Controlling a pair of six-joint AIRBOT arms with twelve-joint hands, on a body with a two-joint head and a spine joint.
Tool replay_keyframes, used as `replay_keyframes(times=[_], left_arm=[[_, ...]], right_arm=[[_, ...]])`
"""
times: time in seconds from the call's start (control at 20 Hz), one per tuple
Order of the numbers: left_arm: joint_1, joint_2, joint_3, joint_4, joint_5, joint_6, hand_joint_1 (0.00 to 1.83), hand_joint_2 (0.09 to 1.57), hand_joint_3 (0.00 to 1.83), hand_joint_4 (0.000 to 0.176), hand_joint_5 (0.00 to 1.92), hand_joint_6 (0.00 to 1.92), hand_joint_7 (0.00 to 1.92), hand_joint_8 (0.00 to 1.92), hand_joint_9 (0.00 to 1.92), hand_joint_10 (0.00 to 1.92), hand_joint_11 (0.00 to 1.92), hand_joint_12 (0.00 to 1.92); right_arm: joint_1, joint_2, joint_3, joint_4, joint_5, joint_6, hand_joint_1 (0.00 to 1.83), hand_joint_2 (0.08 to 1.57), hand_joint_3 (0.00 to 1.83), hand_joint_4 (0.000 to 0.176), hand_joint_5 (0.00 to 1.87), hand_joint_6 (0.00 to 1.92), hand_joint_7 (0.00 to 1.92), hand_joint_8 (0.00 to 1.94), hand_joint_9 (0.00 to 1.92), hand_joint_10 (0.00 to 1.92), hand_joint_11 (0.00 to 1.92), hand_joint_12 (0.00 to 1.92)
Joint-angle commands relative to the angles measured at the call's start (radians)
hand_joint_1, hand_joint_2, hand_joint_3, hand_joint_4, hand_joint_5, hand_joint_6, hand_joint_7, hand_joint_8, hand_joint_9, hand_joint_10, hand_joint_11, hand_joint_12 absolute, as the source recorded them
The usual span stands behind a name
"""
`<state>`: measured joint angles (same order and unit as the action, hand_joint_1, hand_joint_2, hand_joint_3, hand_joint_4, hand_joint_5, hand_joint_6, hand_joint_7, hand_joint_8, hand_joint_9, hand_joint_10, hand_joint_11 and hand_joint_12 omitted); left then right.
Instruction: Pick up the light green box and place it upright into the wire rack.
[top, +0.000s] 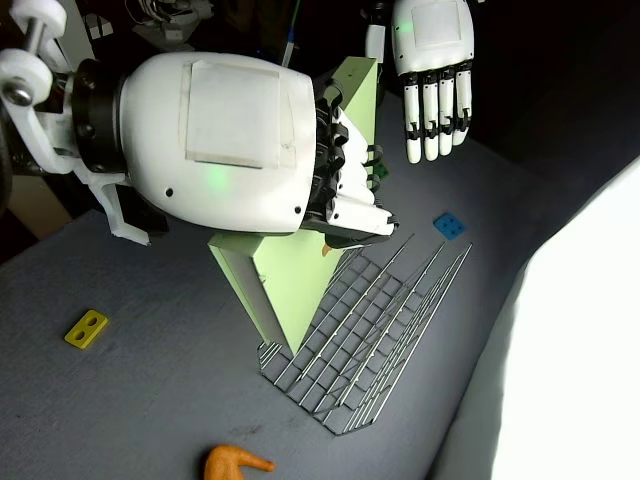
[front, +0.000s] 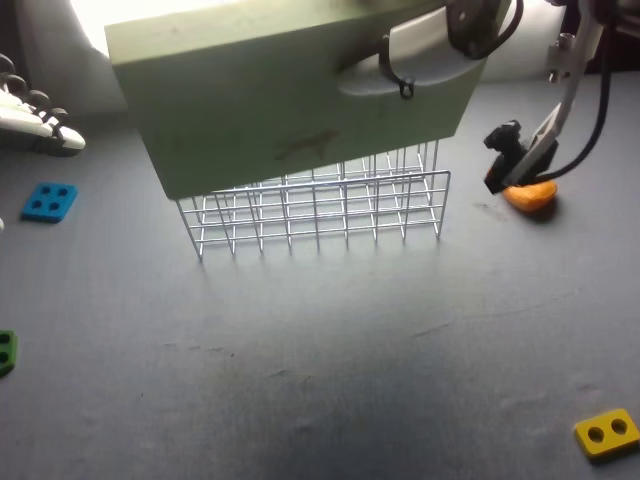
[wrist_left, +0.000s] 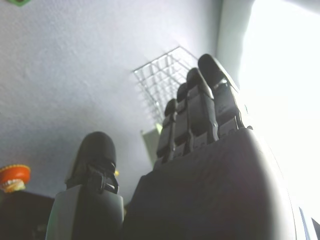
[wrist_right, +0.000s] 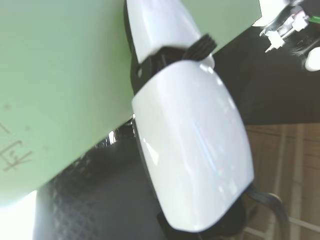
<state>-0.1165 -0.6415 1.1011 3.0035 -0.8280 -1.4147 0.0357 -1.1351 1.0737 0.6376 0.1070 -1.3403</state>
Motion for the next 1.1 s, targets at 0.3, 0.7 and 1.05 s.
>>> replay_keyframes(times=[0.3, 0.7, 1.05], left_arm=[[-0.009, -0.002, 0.003, 0.008, 0.082, 0.001, 0.22, 1.37, 0.0, 0.0, 0.1, 0.0, 0.17, 0.0, 0.21, 0.0, 0.0, 0.81], [-0.01, -0.004, 0.009, 0.008, 0.082, 0.001, 0.23, 1.38, 0.0, 0.0, 0.09, 0.0, 0.16, 0.0, 0.2, 0.0, 0.0, 0.78], [-0.01, -0.006, 0.015, 0.008, 0.082, 0.001, 0.25, 1.37, 0.0, 0.0, 0.1, 0.01, 0.17, 0.0, 0.21, 0.01, 0.0, 0.83]], right_arm=[[-0.007, -0.029, 0.031, 0.018, 0.181, 0.002, 1.21, 1.19, 0.0, 0.0, 0.83, 1.04, 0.86, 1.4, 0.64, 1.44, 0.34, 1.86], [-0.034, -0.059, 0.057, 0.021, 0.201, 0.001, 1.21, 1.19, 0.0, 0.0, 0.86, 1.02, 0.87, 1.38, 0.69, 1.37, 0.34, 1.85], [-0.041, -0.063, 0.057, 0.091, 0.176, -0.01, 1.22, 1.17, 0.0, 0.0, 0.88, 0.98, 0.89, 1.35, 0.72, 1.37, 0.38, 1.86]])
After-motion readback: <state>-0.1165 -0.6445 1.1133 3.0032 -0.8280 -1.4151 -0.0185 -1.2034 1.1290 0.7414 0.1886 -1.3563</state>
